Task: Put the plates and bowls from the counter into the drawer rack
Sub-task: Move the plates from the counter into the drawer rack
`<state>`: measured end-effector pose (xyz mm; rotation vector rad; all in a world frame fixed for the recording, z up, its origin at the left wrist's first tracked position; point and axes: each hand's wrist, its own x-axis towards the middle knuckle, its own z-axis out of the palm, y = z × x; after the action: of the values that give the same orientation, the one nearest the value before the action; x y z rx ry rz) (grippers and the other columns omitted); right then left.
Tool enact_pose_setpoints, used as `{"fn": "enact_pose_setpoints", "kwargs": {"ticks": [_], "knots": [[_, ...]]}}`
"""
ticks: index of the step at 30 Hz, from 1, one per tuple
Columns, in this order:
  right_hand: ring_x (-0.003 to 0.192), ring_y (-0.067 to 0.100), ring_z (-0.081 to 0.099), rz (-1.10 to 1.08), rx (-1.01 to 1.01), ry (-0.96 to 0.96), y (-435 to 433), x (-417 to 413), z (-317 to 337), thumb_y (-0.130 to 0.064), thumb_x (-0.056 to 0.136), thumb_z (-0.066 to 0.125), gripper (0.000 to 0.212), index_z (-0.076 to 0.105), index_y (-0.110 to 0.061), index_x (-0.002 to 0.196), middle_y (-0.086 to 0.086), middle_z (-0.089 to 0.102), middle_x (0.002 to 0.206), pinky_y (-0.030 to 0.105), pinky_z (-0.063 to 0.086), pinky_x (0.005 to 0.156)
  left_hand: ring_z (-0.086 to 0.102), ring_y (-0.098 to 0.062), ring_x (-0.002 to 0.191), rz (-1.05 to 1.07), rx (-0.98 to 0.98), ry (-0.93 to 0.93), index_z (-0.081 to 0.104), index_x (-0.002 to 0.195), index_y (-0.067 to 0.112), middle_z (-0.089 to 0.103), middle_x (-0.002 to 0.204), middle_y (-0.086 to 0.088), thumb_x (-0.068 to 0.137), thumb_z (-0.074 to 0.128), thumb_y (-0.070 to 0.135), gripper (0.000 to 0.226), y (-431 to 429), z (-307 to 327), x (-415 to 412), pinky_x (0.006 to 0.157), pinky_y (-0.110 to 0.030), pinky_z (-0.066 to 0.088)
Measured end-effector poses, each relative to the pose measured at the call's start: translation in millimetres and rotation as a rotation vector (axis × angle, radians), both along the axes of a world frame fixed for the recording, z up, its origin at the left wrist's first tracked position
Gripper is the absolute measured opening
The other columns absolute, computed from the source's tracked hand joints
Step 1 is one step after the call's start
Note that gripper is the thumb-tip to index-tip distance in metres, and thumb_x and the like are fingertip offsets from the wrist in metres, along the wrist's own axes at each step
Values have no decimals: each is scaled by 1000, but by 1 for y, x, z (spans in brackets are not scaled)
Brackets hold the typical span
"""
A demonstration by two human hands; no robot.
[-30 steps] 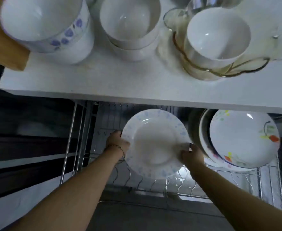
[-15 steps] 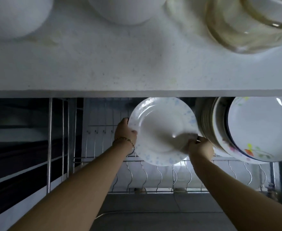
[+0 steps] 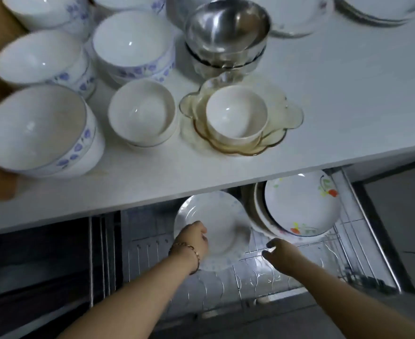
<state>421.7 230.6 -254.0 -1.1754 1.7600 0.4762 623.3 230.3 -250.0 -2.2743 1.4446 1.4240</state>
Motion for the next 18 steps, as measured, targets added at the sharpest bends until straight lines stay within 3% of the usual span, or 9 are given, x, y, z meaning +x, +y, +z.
{"fn": "enact_pose_setpoints", "kwargs": {"ticks": [2,6,14,16,18], "knots": [[128,22,48,109,13,-7,1,-20,40,-28,94,48,43,49,-9,132,9,53,137,22,36,103,55,-23,118,-149,30,19,56,124,17,55,132,-3,93,42,13,34,-5,38,-27,92,-18,40],[129,23,48,190,-87,18,-2,-78,110,-31,94,48,43,49,-13,133,9,51,140,26,37,105,56,-25,116,-359,19,9,57,119,15,59,126,-7,92,41,11,32,-20,109,-93,97,-27,43],[123,25,53,191,-328,94,-21,-262,216,-24,95,45,38,54,-7,127,11,57,133,29,41,102,54,-23,120,-447,-232,7,55,123,12,58,129,-8,92,40,11,34,-46,209,-273,99,-25,41],[113,26,57,202,-381,117,-28,-316,236,-21,94,43,35,60,-3,119,12,63,121,31,45,95,59,-26,115,-423,-280,12,58,119,10,60,127,-11,90,40,7,34,-54,225,-324,95,-27,46],[96,24,57,228,-398,156,-34,-368,252,-19,92,42,26,64,-3,93,7,62,92,28,43,80,59,-27,115,-419,-314,-5,58,118,10,59,127,-13,89,42,7,34,-62,240,-375,93,-27,46]]}}
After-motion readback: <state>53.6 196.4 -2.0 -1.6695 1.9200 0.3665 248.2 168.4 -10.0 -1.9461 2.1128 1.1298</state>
